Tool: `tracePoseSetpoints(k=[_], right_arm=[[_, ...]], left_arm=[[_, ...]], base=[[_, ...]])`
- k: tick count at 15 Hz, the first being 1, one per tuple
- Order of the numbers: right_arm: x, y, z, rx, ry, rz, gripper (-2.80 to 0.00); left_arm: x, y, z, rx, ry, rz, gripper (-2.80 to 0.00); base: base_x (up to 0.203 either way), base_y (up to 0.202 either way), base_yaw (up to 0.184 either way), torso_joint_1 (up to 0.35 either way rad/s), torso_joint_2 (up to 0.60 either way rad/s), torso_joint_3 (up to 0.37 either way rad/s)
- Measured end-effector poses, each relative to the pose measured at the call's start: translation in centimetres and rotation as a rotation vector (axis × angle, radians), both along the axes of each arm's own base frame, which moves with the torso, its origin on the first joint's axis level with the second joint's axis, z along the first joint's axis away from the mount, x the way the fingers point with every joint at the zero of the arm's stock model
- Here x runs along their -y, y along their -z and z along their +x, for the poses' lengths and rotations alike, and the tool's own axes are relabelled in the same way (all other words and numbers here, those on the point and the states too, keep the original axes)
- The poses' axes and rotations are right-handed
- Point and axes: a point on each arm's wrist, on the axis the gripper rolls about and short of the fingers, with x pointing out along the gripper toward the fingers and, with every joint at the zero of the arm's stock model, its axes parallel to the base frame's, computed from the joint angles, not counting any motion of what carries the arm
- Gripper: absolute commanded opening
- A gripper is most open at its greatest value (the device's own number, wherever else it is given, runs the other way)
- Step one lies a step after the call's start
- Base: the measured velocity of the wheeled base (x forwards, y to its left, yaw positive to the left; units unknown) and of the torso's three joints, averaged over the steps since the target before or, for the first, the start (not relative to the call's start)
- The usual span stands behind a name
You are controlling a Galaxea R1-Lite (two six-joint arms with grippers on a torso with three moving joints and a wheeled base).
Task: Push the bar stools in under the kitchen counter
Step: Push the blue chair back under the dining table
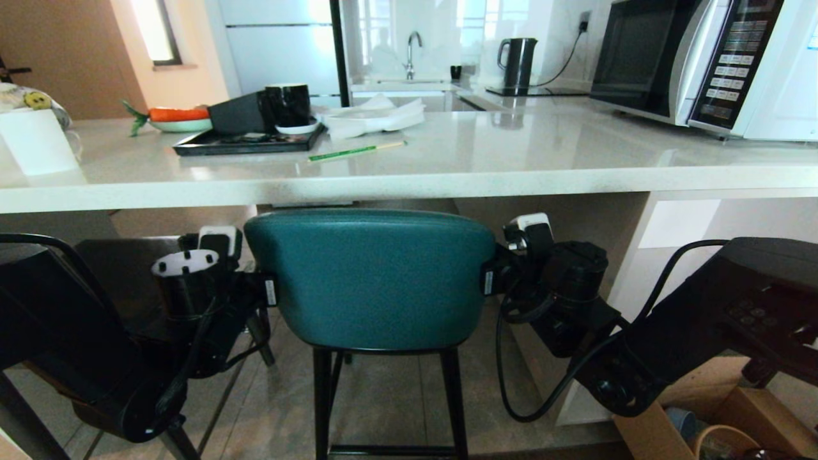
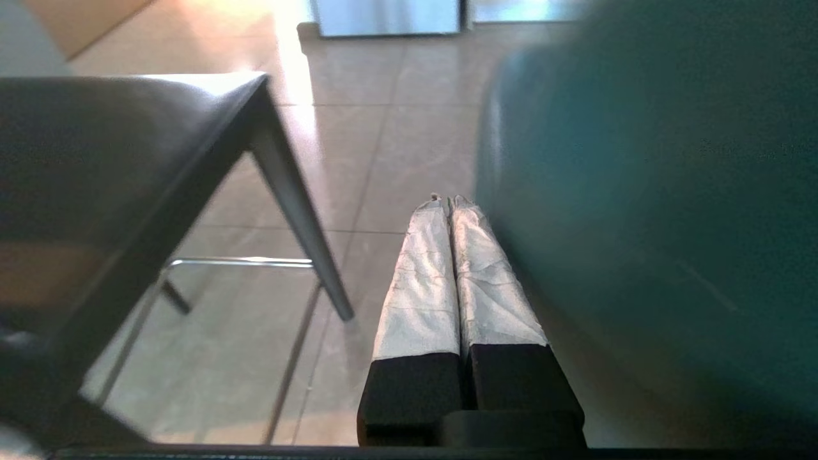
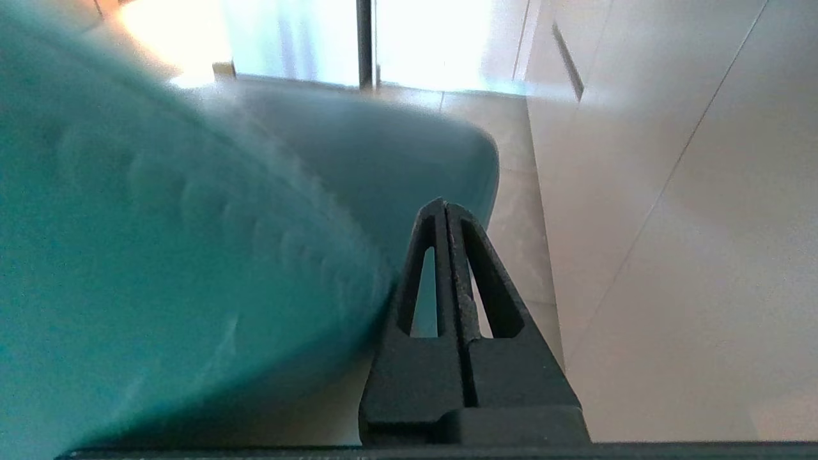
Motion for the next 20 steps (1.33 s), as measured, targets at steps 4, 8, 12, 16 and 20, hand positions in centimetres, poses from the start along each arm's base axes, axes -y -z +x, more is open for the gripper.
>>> tracePoseSetpoints(k=[4,8,12,16,20], right_arm=[[-0.2,0.3,-0.1,-0.006,0.001,-0.004,-2.80],[-0.9,0.0,-1.1,-0.008,0.016,0.002,-2.80],[-0.7,-0.3,-2.1,-0.020,0.006,0.007,-2.80],[-0.3,-0.2,-4.1,-0.049,0.000,0.011,-2.80],[2.8,-1.6,-7.6,-0.075,0.051,0.049,-2.80]], left_arm=[[0.0,0.1,-0.1,-0.003,0.000,-0.001,-2.80],[0.0,-0.4,-1.1,0.015,0.037,-0.014,-2.80],[-0.5,-0.8,-3.6,0.077,0.174,-0.038,-2.80],[-1.9,-1.1,-7.0,0.073,0.290,-0.047,-2.80],[-2.8,-3.9,-10.5,0.160,0.330,-0.057,-2.80]], base=[[0.000,0.000,0.000,0.000,0.00,0.000],[0.000,0.000,0.000,0.000,0.00,0.000],[0.000,0.000,0.000,0.000,0.00,0.000],[0.000,0.000,0.000,0.000,0.00,0.000],[0.000,0.000,0.000,0.000,0.00,0.000]])
